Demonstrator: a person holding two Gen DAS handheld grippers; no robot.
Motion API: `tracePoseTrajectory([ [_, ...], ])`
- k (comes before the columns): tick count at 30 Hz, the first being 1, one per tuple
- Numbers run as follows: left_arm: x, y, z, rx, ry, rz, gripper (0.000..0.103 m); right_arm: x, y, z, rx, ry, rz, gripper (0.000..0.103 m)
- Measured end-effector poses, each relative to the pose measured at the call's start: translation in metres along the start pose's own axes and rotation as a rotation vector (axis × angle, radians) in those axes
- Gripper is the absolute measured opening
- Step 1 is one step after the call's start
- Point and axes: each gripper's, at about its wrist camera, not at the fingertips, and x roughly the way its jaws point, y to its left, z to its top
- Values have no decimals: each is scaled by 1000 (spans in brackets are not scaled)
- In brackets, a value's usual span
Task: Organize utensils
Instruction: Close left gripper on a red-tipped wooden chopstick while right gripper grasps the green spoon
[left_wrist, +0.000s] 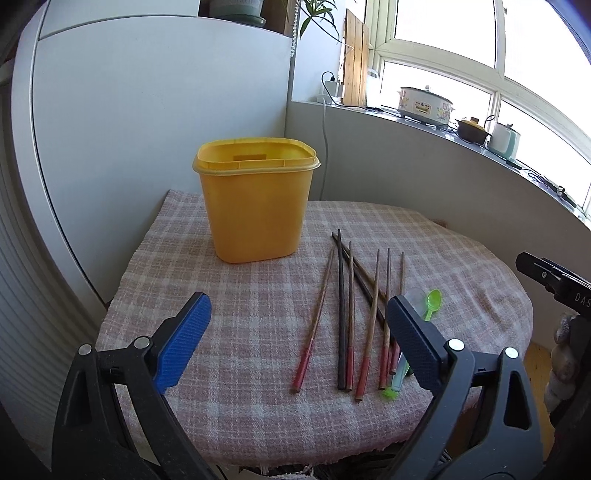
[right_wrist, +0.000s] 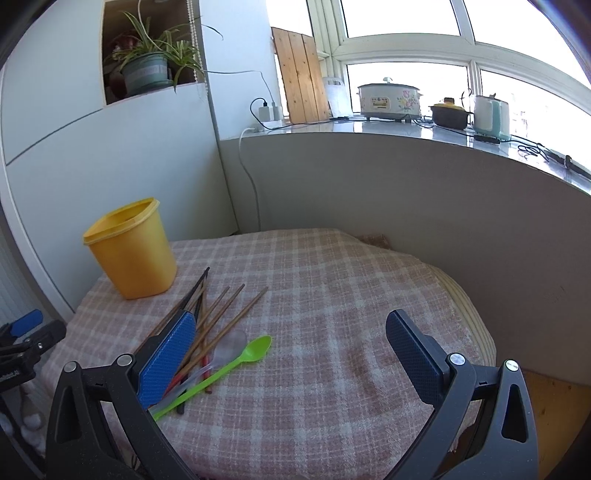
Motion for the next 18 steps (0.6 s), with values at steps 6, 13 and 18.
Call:
tracePoseTrajectory([
  [6, 34, 6, 5, 11, 95, -79, 69, 23, -9, -10, 81, 112, 120, 80],
  [13, 75, 10, 4, -24, 219, -184, 50, 61, -12, -26, 210, 298, 265, 58],
  [18, 94, 8, 3, -1, 265, -184, 39, 83, -7, -36, 277, 407, 350, 40],
])
